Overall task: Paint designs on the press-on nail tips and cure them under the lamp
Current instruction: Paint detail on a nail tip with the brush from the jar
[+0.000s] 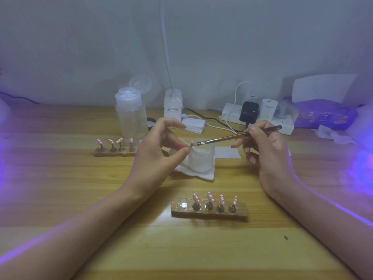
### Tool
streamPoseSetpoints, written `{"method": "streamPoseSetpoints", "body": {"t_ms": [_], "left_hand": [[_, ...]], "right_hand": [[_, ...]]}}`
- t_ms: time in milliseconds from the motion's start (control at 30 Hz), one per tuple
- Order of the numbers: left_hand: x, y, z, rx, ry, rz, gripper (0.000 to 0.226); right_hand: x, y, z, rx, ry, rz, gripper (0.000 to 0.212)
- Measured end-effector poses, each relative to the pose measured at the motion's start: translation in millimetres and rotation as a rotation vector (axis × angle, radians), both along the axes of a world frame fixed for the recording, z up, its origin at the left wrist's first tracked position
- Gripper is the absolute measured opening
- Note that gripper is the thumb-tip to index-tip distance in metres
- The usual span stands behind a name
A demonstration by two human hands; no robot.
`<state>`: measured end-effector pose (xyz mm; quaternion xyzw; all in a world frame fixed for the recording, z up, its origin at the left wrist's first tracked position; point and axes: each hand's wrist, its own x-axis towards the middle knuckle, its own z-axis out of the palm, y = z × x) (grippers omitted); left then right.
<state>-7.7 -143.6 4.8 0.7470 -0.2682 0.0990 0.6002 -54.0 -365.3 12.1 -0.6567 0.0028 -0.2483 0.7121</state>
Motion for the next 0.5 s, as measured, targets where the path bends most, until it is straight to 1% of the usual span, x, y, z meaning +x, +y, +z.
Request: {"method": "streamPoseSetpoints", "body": {"t_ms": [133,200,300,433,500], "left_hand": [[-0.4,0.3,0.0,0.006,0.001,0.004,0.038],[-0.9,0.3,0.2,0.006,0.002,0.003,0.038],[-1.2,0.4,0.5,0.006,0.001,-0.009,0.037],[-0.4,0.6,-0.6,-0.014,0.009,-0.031,0.035],[0.0,1.3,-0.6,-0.042,0.003,-0.041,0.032]], "right_hand": [[-0.5,1.9,1.1,-0.014,-0.052,0.078,0.019],[-0.7,2.4,0.7,-0.036,-0.020,0.053,0.019],[-0.3,1.1,0.5,-0.012,0.020,0.003,0.021],[-1.3,0.8,2.3,0.030,0.006,-0.009,0.023],[-1.3,0.0,2.9,0.084,-0.006,-0.031,0.025]]}}
